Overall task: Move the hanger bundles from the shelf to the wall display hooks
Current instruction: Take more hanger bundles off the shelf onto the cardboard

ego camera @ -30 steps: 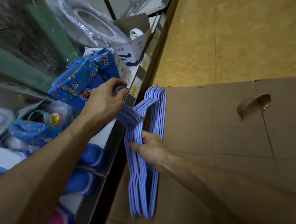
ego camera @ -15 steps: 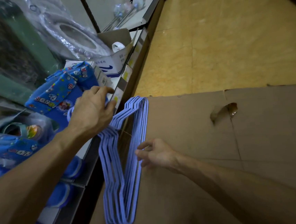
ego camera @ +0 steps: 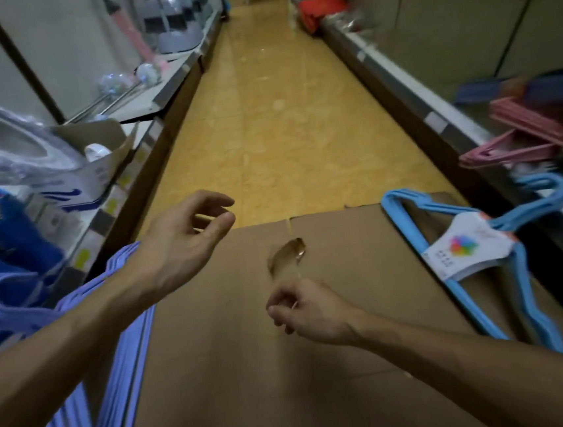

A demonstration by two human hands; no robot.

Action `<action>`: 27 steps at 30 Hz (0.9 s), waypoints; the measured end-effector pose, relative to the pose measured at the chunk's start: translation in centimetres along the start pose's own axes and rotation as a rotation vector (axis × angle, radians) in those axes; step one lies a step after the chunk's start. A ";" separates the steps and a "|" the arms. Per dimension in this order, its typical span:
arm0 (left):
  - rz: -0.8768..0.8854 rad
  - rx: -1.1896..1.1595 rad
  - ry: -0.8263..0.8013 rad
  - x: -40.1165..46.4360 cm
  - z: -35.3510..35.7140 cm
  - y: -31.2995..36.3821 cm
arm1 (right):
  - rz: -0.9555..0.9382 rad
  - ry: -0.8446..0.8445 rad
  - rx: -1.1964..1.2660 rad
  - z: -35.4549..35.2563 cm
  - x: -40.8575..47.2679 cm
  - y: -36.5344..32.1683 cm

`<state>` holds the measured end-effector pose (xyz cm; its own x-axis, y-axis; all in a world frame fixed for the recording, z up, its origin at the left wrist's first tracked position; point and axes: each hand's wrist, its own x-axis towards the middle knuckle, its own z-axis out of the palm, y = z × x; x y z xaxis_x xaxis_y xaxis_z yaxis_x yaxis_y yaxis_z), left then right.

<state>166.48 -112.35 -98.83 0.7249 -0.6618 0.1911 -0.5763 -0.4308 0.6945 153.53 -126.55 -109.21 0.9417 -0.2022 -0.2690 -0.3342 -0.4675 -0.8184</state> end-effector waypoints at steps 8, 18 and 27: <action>0.153 -0.068 -0.136 2.9 4.4 8.7 | 0.020 0.194 -0.063 -8.6 -6.1 0.6; 0.290 -0.374 -0.128 6.0 10.2 23.4 | 0.087 0.672 -0.282 -21.1 -16.3 2.3; 0.301 -0.536 -0.280 3.7 19.3 28.3 | 0.489 1.059 -0.702 -28.5 -26.7 5.0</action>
<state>145.60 -138.86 -91.82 0.3953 -0.8706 0.2930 -0.4187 0.1132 0.9010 125.65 -147.99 -91.62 0.3471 -0.8812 0.3210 -0.8709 -0.4299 -0.2384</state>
